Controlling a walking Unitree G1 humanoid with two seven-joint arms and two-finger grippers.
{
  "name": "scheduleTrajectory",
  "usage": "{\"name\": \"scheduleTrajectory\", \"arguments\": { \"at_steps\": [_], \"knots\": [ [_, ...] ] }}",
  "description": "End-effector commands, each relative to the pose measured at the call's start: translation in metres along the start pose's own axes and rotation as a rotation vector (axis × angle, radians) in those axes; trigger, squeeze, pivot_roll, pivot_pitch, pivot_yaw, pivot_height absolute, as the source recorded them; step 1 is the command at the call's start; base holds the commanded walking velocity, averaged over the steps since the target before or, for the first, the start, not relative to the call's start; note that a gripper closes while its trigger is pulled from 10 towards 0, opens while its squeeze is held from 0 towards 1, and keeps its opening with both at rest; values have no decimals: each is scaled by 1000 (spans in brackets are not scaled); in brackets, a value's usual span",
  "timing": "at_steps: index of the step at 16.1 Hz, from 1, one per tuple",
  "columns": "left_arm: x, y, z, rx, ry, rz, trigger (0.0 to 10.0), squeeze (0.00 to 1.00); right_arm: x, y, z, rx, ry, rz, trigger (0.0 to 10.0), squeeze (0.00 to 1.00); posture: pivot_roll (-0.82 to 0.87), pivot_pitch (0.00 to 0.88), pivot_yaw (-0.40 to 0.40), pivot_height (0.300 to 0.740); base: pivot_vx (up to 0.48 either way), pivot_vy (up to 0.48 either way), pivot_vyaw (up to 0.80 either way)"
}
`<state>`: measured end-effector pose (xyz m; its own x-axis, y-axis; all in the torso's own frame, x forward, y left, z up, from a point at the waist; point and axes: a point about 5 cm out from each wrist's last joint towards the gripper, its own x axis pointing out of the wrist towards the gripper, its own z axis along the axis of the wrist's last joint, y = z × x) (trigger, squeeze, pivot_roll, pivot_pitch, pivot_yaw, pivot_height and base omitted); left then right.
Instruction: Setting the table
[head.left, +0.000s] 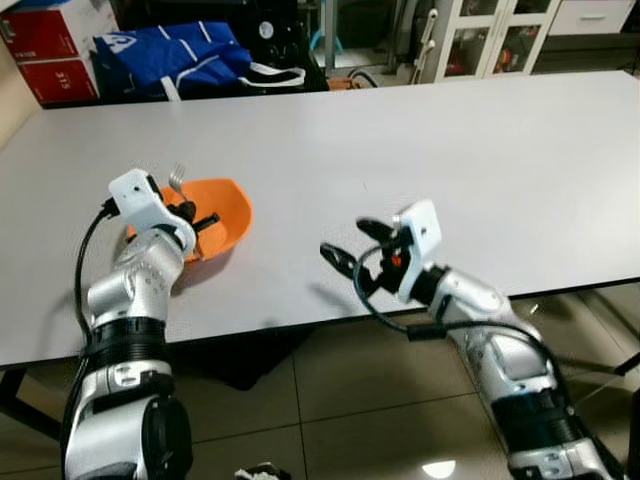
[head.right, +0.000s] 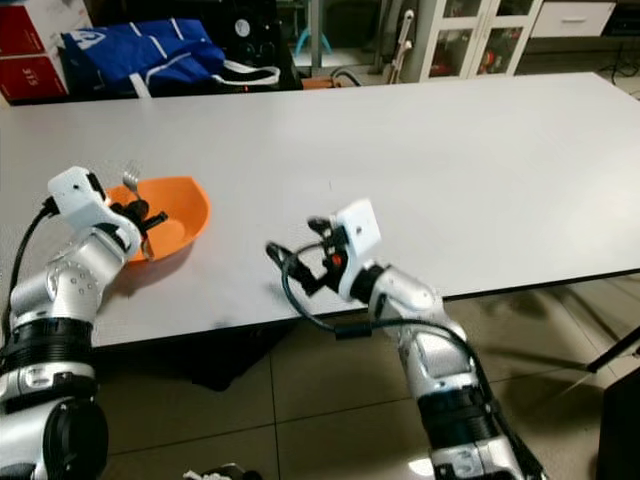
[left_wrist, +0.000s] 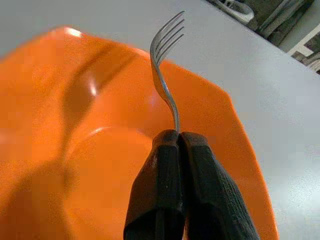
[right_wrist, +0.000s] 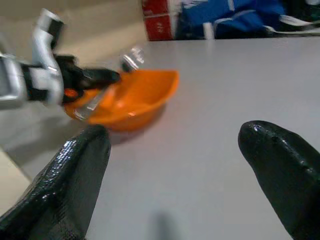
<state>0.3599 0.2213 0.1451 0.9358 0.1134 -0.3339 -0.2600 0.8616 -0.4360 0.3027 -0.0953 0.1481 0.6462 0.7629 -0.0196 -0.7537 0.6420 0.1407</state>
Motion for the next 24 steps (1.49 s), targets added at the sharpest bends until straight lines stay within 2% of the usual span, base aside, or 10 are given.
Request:
{"name": "scheduleTrajectory", "arguments": {
  "at_steps": [1, 3, 8, 13, 14, 15, 16, 17, 22, 24],
  "knots": [
    [1, -1, 1, -29, 23, 16, 0, 0, -1, 0, 9, 0, -18, 21, 10000, 0, -79, 0, 54, 740, 0, 0, 0],
    [3, -3, -7, -53, 78, 37, 0, 0, -1, 1, 9, -3, -12, 28, 10000, 0, -79, 0, 54, 740, 0, 0, 0],
    [2, -5, -16, -61, 126, 43, 0, 0, -1, 6, 5, 0, 10, 43, 10000, 0, -75, 0, 54, 740, 0, 0, 0],
    [1, -6, -7, -79, 111, 56, 0, 0, -2, 8, 2, 3, 29, 50, 10000, 0, -74, 0, 52, 740, 0, 0, 0],
    [2, -6, -5, -83, 108, 57, 3608, 0, -3, 9, 1, 2, 34, 51, 10000, 0, -74, 0, 52, 740, 0, 0, 0],
    [2, -5, -3, -80, 107, 61, 8196, 0, -4, 9, 0, 2, 38, 52, 10000, 0, -75, 0, 51, 740, 0, 0, 0],
    [2, -5, -3, -79, 106, 63, 8157, 0, -4, 9, -1, 3, 41, 53, 10000, 0, -75, 0, 51, 740, 0, 0, 0],
    [2, -4, -1, -80, 105, 65, 10000, 0, -4, 10, -2, 2, 46, 53, 10000, 0, -75, 0, 51, 740, 0, 0, 0],
    [3, -6, 8, -97, 102, 73, 10000, 0, -6, 9, -2, -4, 58, 54, 10000, 0, -79, 0, 46, 740, 0, 0, 0],
    [3, -10, 11, -133, 94, 70, 10000, 0, -6, 9, -3, -5, 61, 55, 10000, 0, -81, 0, 45, 740, 0, 0, 0]
  ]
}}
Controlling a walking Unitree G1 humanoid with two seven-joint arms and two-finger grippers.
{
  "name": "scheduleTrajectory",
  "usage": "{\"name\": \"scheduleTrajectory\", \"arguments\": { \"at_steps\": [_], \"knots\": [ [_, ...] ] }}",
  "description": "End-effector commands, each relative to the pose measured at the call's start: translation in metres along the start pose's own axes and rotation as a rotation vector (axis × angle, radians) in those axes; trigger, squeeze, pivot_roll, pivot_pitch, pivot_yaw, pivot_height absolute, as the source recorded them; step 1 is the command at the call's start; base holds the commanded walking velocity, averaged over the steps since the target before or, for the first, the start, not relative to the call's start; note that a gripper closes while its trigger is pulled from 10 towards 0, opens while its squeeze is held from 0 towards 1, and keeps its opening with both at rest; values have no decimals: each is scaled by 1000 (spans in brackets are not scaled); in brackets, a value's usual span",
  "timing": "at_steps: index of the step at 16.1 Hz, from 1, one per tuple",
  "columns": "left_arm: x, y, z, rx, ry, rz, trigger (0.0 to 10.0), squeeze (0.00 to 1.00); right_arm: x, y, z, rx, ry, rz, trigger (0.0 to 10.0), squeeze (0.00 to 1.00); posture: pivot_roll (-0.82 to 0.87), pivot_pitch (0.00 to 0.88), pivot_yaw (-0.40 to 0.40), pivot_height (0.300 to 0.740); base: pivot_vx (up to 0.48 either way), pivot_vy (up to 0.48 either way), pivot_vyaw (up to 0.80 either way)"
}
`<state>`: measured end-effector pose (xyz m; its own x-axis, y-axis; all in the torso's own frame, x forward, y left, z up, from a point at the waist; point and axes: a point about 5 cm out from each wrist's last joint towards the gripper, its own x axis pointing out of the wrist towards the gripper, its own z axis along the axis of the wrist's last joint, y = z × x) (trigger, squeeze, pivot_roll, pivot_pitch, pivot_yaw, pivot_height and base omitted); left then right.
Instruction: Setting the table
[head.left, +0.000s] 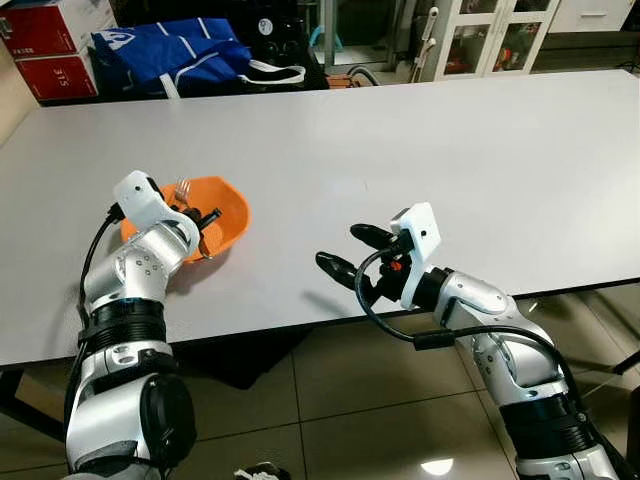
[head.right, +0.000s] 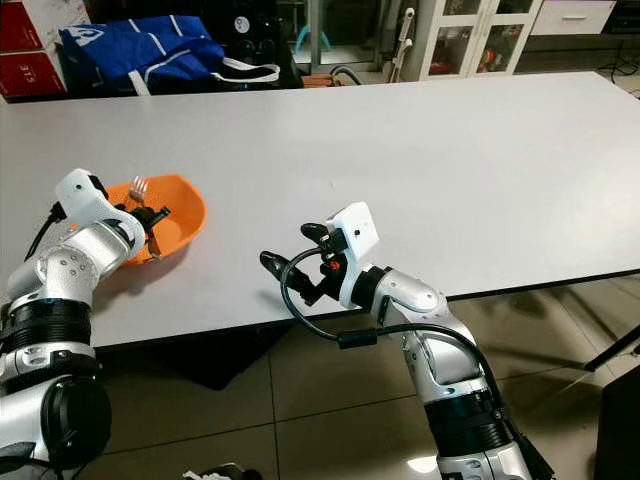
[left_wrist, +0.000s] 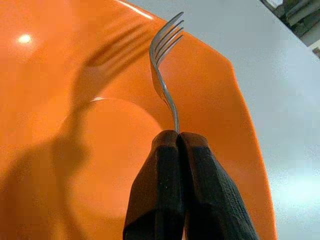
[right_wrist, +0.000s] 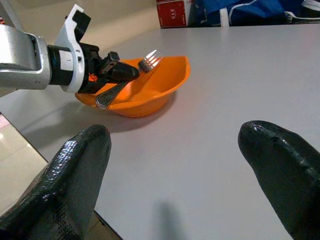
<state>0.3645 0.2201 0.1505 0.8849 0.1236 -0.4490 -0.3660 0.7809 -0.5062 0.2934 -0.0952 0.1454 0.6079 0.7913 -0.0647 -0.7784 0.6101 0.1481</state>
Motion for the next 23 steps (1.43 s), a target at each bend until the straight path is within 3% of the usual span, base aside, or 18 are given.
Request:
{"name": "scheduleTrajectory", "arguments": {
  "at_steps": [1, 8, 10, 15, 21, 23],
  "knots": [
    [-2, -10, 5, -39, 0, -7, 10000, 0, 0, 2, 0, -10, 13, 15, 10000, 0, -81, 0, 45, 740, 0, 0, 0],
    [-17, -33, 2, -249, -72, 48, 10000, 0, -1, 1, -5, -15, 37, 19, 10000, 0, -79, 0, 45, 740, 0, 0, 0],
    [-21, -32, 2, -302, -103, 91, 10000, 0, -1, 0, -6, -14, 42, 19, 10000, 0, -79, 0, 44, 740, 0, 0, 0],
    [-19, -12, -6, -364, -101, 178, 10000, 0, 0, 2, -10, -13, 51, 25, 10000, 0, -76, 0, 47, 740, 0, 0, 0],
    [-17, -13, -12, -387, -80, 180, 10000, 0, 0, 7, -13, -12, 60, 36, 10000, 0, -81, 0, 52, 740, 0, 0, 0],
    [-16, -13, -12, -335, -75, 174, 10000, 0, 0, 8, -13, -13, 60, 33, 10000, 0, -83, 0, 51, 740, 0, 0, 0]
  ]
}}
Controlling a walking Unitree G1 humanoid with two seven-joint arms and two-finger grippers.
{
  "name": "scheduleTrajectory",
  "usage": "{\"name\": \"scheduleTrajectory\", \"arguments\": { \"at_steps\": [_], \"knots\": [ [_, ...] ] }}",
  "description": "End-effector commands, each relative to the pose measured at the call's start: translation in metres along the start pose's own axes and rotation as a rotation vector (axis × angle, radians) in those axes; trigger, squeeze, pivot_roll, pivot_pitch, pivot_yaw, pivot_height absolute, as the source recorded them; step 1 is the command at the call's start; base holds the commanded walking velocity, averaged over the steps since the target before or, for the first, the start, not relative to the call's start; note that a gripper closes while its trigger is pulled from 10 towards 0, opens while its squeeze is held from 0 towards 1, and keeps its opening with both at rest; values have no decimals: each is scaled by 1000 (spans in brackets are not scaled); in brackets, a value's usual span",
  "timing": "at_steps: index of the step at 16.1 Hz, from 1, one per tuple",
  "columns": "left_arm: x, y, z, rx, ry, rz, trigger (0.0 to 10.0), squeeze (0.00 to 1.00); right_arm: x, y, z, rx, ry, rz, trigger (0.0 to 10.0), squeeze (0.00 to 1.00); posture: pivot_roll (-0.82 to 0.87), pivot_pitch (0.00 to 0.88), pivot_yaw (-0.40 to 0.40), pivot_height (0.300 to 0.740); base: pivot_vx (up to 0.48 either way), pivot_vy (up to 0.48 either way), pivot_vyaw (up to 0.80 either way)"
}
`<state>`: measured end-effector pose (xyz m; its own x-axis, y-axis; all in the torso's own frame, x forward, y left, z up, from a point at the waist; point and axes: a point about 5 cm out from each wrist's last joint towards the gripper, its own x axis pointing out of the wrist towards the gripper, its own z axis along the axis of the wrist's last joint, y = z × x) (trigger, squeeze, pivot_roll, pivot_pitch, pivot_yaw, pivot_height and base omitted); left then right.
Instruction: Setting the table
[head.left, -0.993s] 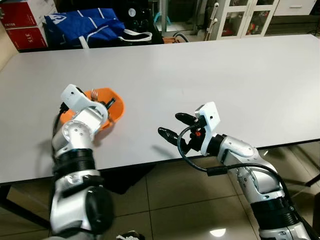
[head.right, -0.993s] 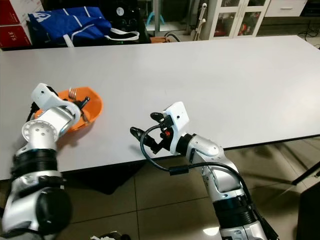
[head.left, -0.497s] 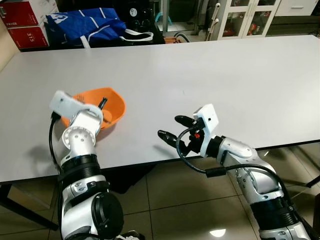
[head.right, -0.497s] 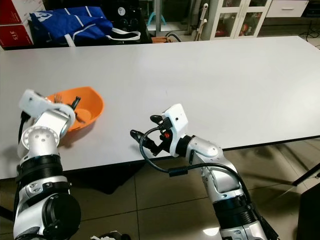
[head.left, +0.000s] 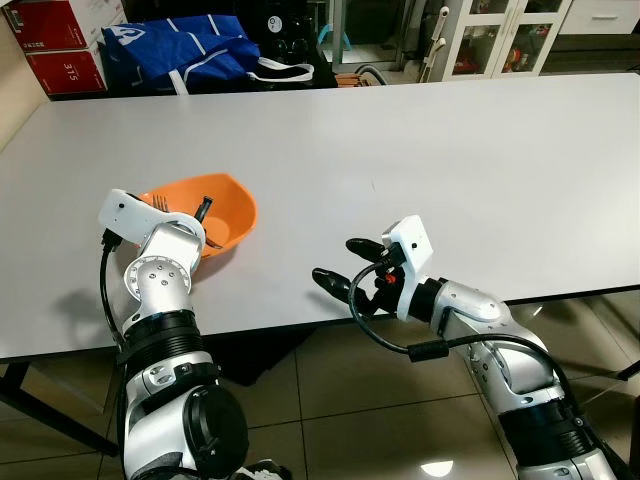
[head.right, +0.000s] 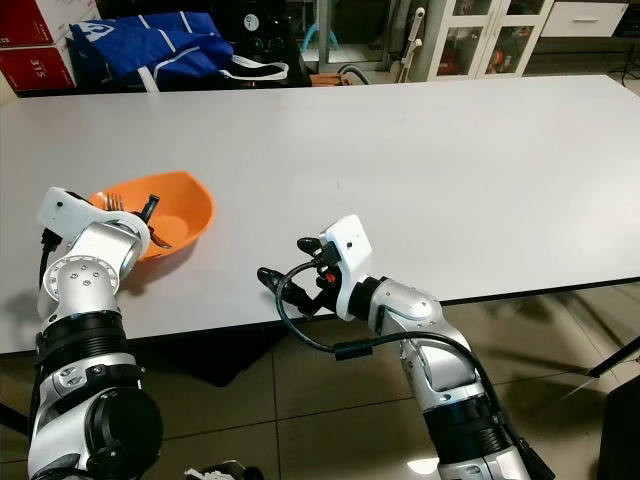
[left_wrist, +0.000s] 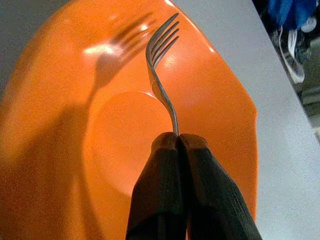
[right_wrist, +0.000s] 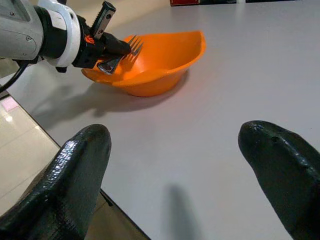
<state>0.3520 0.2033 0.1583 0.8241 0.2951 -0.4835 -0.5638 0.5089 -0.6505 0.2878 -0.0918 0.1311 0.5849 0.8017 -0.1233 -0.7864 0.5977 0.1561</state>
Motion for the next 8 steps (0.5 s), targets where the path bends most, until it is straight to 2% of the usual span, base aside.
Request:
{"name": "scheduleTrajectory", "arguments": {
  "at_steps": [1, 2, 3, 6, 8],
  "knots": [
    [1, -1, -2, 74, 9, -14, 10000, 0, 0, 3, 2, -16, -11, 6, 10000, 0, -83, 0, 53, 740, 0, 0, 0],
    [2, -2, 0, 149, 10, -37, 10000, 0, 0, 2, 3, -10, -25, -9, 10000, 0, -80, 0, 52, 740, 0, 0, 0],
    [4, 2, 7, 274, -4, -48, 10000, 0, 1, 2, 4, -11, -33, -19, 10000, 0, -80, 0, 54, 740, 0, 0, 0],
    [4, 6, 32, 459, -70, -69, 10000, 0, 2, 3, 2, -3, -42, -34, 10000, 0, -76, 0, 60, 740, 0, 0, 0],
    [3, 7, 47, 652, -83, -92, 10000, 0, 3, 4, 1, 5, -45, -39, 10000, 0, -72, 0, 62, 740, 0, 0, 0]
  ]
}}
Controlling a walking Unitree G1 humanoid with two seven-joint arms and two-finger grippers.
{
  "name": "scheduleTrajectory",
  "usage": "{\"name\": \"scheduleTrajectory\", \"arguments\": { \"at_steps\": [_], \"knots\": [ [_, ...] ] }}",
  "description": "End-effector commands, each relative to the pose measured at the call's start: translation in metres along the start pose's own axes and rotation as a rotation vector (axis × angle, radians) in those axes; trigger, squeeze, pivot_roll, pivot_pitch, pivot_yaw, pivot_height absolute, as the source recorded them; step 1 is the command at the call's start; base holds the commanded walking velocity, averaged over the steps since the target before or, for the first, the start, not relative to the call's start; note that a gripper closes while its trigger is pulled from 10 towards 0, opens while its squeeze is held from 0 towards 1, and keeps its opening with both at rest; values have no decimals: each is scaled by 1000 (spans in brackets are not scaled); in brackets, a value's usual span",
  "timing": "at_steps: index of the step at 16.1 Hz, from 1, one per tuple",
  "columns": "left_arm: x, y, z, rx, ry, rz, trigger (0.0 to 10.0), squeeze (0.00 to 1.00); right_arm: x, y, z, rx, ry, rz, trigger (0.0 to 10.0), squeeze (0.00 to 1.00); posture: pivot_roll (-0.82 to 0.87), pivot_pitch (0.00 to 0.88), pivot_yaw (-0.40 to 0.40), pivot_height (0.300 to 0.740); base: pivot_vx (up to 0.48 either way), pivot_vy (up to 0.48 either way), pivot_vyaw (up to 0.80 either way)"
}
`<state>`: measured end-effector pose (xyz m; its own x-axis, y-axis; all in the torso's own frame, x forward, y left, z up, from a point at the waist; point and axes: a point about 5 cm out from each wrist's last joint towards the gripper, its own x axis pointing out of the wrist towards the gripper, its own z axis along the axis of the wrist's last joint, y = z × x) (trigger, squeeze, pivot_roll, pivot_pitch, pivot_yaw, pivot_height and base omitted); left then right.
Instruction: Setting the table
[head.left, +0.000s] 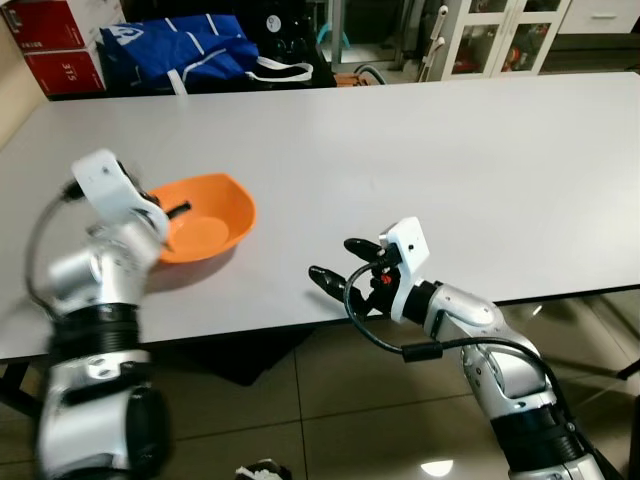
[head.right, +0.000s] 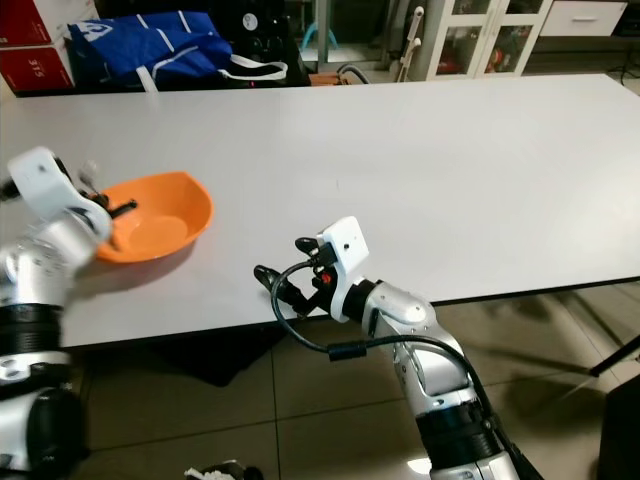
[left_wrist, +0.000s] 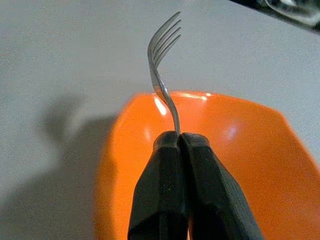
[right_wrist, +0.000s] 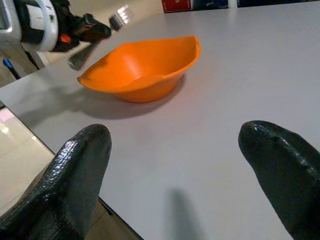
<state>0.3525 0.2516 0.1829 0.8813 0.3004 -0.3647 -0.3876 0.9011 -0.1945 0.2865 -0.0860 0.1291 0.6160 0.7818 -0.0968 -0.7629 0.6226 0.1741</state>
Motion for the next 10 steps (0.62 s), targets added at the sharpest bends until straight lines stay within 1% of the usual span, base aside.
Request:
{"name": "scheduleTrajectory", "arguments": {
  "at_steps": [1, 2, 3, 4, 5, 7, 8, 10],
  "knots": [
    [1, 1, -3, 118, 42, -39, 10000, 0, -1, 0, 3, -14, -14, -8, 10000, 0, -72, 0, 62, 740, 0, 0, 0],
    [2, 8, 3, 246, 23, -33, 10000, 0, 0, 1, 2, -10, -14, -8, 10000, 0, -62, 0, 62, 740, 0, 0, 0],
    [3, 10, 5, 316, 30, -44, 10000, 0, 0, 1, 1, -6, -15, -8, 10000, 0, -59, 0, 61, 740, 0, 0, 0],
    [4, 13, 9, 404, 23, -47, 10000, 0, 1, 2, 1, -4, -14, -8, 10000, 0, -52, 1, 61, 740, 0, 0, 0],
    [7, 15, 11, 513, 30, -70, 10000, 0, 2, 3, 0, 0, -15, -7, 10000, 0, -49, 0, 62, 740, 0, 0, 0],
    [12, 16, 15, 651, 41, -105, 10000, 0, 5, 4, 0, 5, -19, -4, 10000, 0, -45, 0, 64, 740, 0, 0, 0],
    [15, 15, 17, 777, 31, -123, 10000, 0, 6, 5, 0, 8, -21, -3, 10000, 0, -46, 0, 64, 740, 0, 0, 0],
    [19, 13, 22, 891, 25, -147, 10000, 0, 7, 5, 0, 9, -23, -4, 10000, 0, -51, 0, 63, 740, 0, 0, 0]
  ]
}}
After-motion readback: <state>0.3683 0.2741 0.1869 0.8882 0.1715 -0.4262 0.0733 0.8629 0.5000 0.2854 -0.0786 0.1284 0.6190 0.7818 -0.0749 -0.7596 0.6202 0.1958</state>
